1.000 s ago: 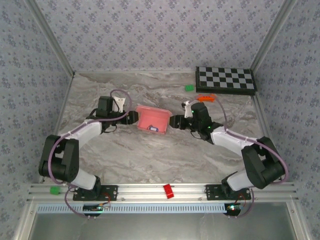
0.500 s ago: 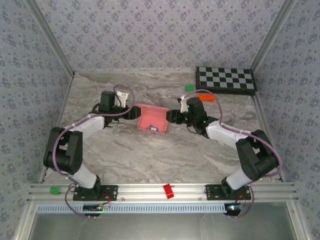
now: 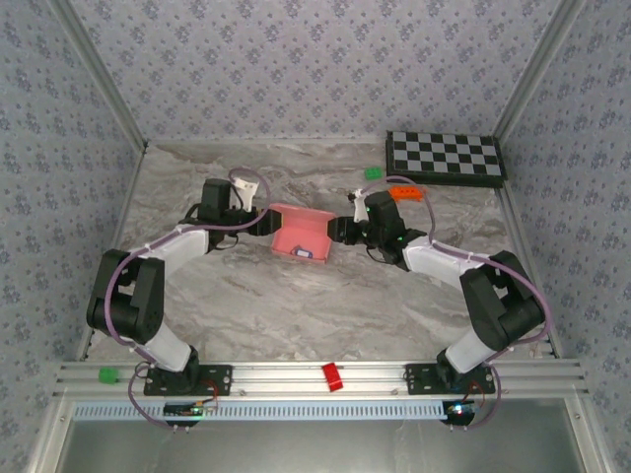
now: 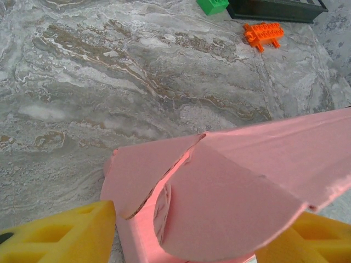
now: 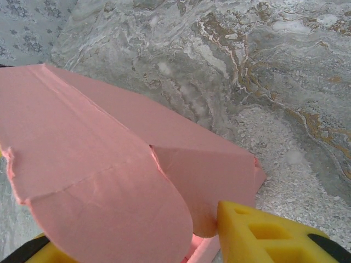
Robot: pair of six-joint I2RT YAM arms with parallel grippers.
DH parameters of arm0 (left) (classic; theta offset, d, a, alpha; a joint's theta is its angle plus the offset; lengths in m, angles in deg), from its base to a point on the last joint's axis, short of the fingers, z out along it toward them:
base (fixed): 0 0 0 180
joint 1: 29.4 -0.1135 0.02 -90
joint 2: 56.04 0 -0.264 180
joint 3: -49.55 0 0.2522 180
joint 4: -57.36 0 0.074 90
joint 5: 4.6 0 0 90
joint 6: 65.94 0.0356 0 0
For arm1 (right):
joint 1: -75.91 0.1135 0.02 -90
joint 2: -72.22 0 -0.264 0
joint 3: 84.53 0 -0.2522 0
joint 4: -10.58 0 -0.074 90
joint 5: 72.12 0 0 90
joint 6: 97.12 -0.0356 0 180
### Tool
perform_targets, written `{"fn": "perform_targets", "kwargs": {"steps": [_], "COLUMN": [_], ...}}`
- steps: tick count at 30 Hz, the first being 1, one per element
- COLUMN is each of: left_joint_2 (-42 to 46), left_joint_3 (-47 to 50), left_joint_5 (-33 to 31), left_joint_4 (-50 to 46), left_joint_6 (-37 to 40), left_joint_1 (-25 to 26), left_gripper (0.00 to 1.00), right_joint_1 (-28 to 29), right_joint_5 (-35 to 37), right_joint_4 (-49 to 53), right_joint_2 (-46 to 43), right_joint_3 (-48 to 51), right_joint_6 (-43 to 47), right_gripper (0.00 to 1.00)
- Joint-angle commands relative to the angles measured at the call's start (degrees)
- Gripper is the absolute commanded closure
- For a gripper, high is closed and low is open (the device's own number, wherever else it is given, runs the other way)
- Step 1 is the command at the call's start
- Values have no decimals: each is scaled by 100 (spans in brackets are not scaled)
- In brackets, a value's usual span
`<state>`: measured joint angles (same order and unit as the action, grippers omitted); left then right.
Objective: Fold the paper box
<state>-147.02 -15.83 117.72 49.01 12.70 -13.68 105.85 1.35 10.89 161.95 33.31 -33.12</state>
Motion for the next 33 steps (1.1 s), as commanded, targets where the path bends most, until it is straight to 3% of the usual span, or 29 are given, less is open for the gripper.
{"fn": "perform_targets", "kwargs": {"steps": [1, 13, 24, 33], "left_joint_2": [-29, -107, 10, 78], "left_joint_3": [-146, -60, 344, 558], "left_joint_5": [53, 101, -570, -639], "left_joint_4": [193, 280, 441, 558], "left_joint_6": [150, 80, -20, -60], "left_joint_1": [45, 224, 299, 299], "left_gripper": [37, 49, 58, 59], "right_joint_1": [27, 152, 319, 433], "right_joint_5": [137, 106, 291, 319], "right_joint_4": [104, 86, 82, -64], "right_joint_2": [97, 316, 416, 430], "right_joint_3": [-192, -397, -355, -232], "right_joint_6": [68, -108, -194, -278], "right_gripper": [60, 71, 71, 71]}}
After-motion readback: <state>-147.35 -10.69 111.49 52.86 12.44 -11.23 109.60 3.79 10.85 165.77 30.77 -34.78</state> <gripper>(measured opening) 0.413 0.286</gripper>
